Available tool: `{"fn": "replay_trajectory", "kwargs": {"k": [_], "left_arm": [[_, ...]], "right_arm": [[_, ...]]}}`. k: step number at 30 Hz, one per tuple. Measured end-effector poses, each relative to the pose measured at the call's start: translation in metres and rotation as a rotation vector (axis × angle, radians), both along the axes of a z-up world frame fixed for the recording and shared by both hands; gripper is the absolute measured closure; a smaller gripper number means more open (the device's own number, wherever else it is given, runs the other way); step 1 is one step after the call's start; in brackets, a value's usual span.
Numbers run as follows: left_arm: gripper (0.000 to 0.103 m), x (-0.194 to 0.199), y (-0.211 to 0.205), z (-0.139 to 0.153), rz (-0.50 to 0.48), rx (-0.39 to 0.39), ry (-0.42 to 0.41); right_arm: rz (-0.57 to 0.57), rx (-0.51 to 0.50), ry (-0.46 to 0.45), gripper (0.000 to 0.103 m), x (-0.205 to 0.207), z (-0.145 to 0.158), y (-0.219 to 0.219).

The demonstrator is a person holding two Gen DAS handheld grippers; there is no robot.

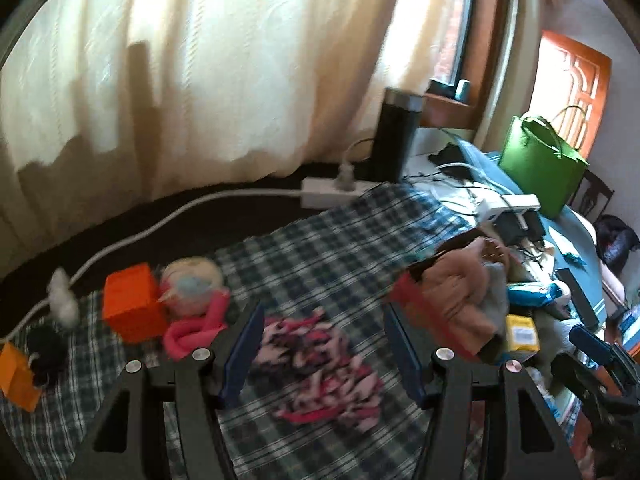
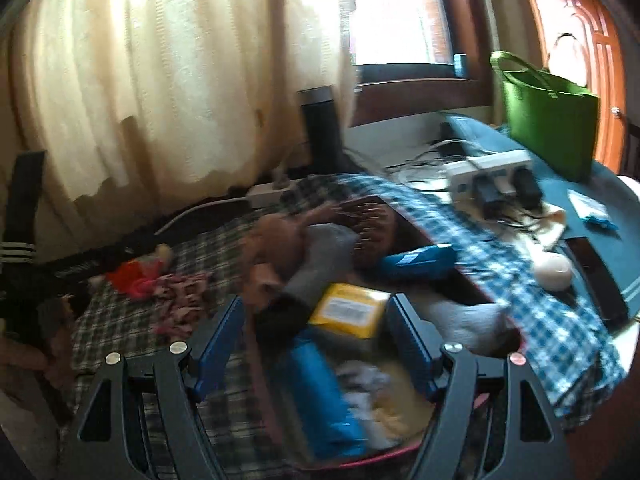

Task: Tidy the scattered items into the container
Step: 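Grasp the pink leopard double-ball plush with the right gripper and carry it over the tin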

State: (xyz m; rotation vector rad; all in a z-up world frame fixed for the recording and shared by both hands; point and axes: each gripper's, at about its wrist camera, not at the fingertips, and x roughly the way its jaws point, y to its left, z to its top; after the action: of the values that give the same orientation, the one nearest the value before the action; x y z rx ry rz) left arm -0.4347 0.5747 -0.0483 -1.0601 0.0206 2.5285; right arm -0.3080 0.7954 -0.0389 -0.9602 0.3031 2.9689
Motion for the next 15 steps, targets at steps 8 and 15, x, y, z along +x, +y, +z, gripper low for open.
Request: {"fn": "replay_trajectory", "kwargs": {"k": [8, 15], "left_arm": [[0.039, -0.016, -0.040, -0.016, 0.084, 0.032, -0.055], [0.039, -0.030, -0.055, -0.022, 0.084, 0.043, -0.078]], "right_arm": [[0.204, 0.040, -0.044, 0.026, -0.026, -0.014, -0.077], [0.279, 0.019, -0.128, 0.026, -0.063, -0.044, -0.111]]}}
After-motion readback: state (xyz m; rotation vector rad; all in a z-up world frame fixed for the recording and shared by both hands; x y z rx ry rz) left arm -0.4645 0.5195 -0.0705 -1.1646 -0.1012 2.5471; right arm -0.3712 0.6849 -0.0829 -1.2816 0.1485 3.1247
